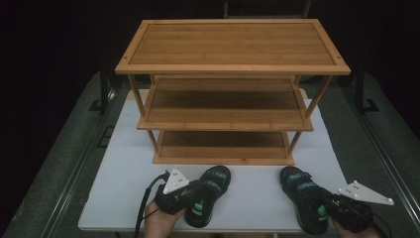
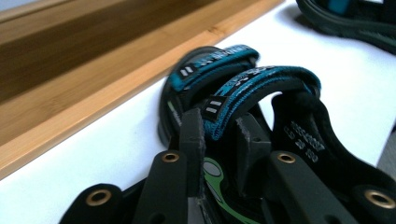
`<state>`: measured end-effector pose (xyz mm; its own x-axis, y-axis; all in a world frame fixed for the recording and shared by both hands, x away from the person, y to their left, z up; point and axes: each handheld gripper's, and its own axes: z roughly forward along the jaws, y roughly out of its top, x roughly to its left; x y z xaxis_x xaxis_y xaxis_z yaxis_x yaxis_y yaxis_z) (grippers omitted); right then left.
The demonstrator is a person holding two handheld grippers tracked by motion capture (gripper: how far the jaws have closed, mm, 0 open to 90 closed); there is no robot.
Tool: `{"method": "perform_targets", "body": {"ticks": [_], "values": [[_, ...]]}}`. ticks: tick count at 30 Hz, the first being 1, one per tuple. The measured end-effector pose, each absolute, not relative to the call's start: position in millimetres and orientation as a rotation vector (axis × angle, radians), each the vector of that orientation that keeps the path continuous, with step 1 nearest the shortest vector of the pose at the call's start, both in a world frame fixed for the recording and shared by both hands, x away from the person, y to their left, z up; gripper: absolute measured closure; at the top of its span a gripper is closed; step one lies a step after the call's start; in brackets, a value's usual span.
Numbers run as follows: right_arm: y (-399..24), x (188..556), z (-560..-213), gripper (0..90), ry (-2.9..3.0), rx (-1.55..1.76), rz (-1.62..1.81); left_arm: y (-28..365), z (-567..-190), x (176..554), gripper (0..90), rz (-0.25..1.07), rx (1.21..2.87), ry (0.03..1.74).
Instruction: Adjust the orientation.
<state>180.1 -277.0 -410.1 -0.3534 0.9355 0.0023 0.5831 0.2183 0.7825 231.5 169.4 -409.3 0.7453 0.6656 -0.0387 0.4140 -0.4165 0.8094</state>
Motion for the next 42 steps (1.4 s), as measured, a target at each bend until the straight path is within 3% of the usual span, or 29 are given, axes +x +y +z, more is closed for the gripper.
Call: {"method": "perform_targets", "body": {"ticks": [24, 42], "values": [[-207, 171, -388, 82.9, 1.967, 1.251, 1.164, 187, -393, 226, 77.3, 0.408, 1.808, 0.886], [-147, 201, -378, 82.8, 1.844, 1.219, 1.244, 178, -384, 239, 77.4, 0.498, 1.690, 0.929]]}}
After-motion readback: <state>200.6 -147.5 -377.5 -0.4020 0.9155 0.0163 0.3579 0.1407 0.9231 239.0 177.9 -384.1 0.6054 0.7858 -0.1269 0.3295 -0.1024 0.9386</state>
